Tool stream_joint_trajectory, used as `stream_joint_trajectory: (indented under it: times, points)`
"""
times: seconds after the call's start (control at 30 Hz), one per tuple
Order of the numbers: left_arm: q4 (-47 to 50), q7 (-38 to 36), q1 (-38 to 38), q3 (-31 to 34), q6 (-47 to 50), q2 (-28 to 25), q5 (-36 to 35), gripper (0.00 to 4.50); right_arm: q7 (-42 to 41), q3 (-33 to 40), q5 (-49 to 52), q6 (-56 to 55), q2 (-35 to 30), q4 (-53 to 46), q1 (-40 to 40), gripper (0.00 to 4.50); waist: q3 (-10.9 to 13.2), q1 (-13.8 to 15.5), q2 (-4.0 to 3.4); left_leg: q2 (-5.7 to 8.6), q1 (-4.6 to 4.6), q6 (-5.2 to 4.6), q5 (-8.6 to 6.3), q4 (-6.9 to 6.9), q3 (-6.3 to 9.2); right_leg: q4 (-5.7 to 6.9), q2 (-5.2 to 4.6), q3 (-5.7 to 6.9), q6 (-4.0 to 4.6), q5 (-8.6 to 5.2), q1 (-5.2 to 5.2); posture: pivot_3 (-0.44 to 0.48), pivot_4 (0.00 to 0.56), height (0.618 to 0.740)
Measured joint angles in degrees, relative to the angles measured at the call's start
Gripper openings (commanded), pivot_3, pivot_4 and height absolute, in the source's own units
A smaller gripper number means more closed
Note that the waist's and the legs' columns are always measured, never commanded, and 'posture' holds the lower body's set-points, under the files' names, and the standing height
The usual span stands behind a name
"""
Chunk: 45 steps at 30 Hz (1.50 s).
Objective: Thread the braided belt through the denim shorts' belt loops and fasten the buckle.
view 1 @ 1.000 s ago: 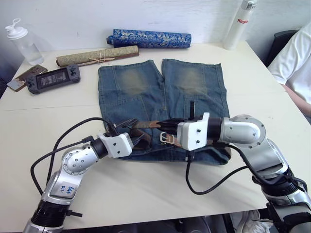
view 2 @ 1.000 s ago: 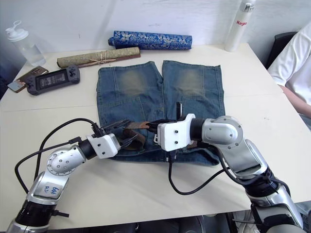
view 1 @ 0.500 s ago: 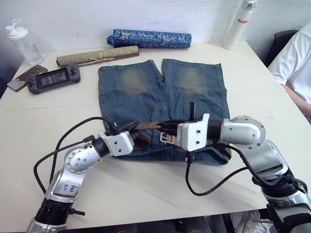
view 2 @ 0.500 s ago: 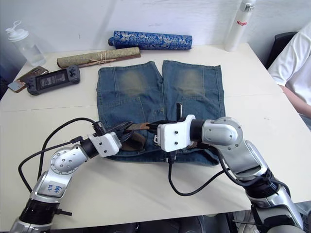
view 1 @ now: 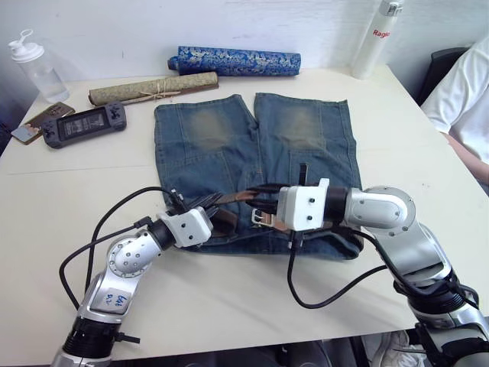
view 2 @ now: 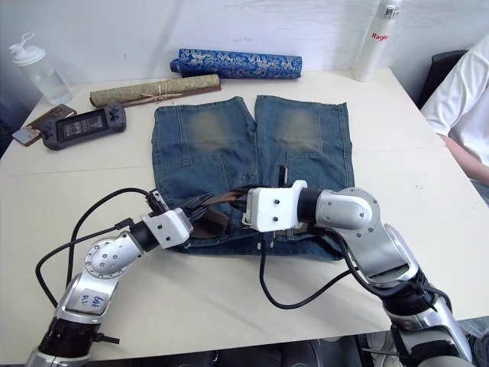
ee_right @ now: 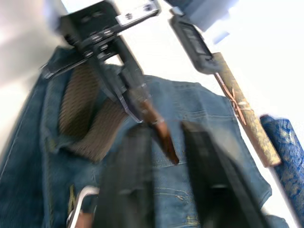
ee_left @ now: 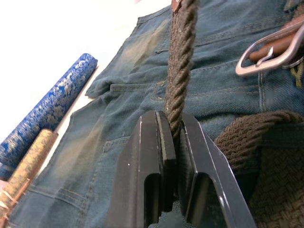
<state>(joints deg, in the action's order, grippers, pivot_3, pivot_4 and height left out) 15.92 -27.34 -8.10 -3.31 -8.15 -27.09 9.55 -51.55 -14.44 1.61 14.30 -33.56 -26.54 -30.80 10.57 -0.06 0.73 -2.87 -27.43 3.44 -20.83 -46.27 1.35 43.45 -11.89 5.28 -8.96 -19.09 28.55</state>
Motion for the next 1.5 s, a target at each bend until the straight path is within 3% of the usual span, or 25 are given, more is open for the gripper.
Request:
stream_joint_trajectory:
  times: [0.17, 0.37, 0.53, 1.13, 1.23, 1.43, 1.5]
  points:
    - [1.83, -0.02, 2.37, 0.09, 4.45, 0.98, -1.48, 0.0, 2.85, 3.25, 0.89, 4.88, 0.05, -2.68, 3.22, 4.47, 0.0, 0.05, 0.0, 0.0, 0.01, 0.0, 0.0, 0.01, -0.01, -0.01, 0.0, -0.01, 0.0, 0.0, 0.0, 0.0, 0.15, 0.645]
    - [3.07, 0.38, 4.17, 1.06, 9.52, 2.03, -3.18, 0.0, 4.06, 3.75, 1.17, 7.68, -2.39, -8.44, 13.68, 4.47, 0.0, 0.17, 0.01, 0.0, 0.04, -0.02, 0.0, 0.01, 0.0, 0.0, 0.0, -0.01, 0.0, 0.0, -0.03, 0.0, 0.15, 0.645]
    - [3.9, 0.62, 4.25, 1.99, 12.37, 2.52, -4.76, 0.0, 9.19, -0.34, -5.25, 6.52, -2.23, -8.65, 21.9, 4.47, -0.01, 0.0, 0.01, 0.0, 0.1, -0.02, 0.0, 0.02, -0.04, 0.01, 0.0, -0.06, 0.02, -0.01, -0.06, 0.0, 0.15, 0.645]
    - [4.02, 0.49, 4.26, 2.38, 13.91, 2.28, -6.32, 0.0, 20.34, -3.22, -16.65, 6.5, 3.54, -4.61, 22.36, 4.47, -0.03, 0.06, 0.04, 0.0, 0.11, -0.03, 0.01, -0.01, -0.03, 0.09, 0.0, -0.07, 0.08, -0.04, -0.06, 0.0, 0.15, 0.645]
    - [4.04, 0.44, 4.29, 2.37, 13.91, 2.25, -6.4, 0.0, 20.82, -3.2, -16.33, 9.02, 5.57, -4.83, 22.67, 3.55, -0.03, 0.05, 0.04, 0.0, 0.11, -0.03, 0.01, -0.01, -0.02, 0.11, 0.0, -0.07, 0.1, -0.06, -0.05, 0.0, 0.15, 0.645]
    - [4.11, 0.28, 4.4, 2.36, 13.91, 2.15, -6.56, 0.0, 18.49, -3.05, -13.26, 19.21, 6.99, -6.97, 23.01, 0.64, -0.03, 0.06, 0.04, 0.0, 0.11, -0.04, 0.0, -0.02, -0.01, 0.13, 0.0, -0.06, 0.12, -0.07, -0.05, 0.0, 0.15, 0.645]
    - [4.12, 0.24, 4.4, 2.34, 13.91, 2.13, -6.59, 0.0, 18.14, -2.33, -12.43, 21.55, 7.0, -7.9, 22.72, 0.0, -0.04, 0.09, 0.06, 0.0, 0.11, -0.04, 0.0, -0.02, 0.0, 0.12, 0.0, -0.06, 0.12, -0.07, -0.06, 0.0, 0.15, 0.645]
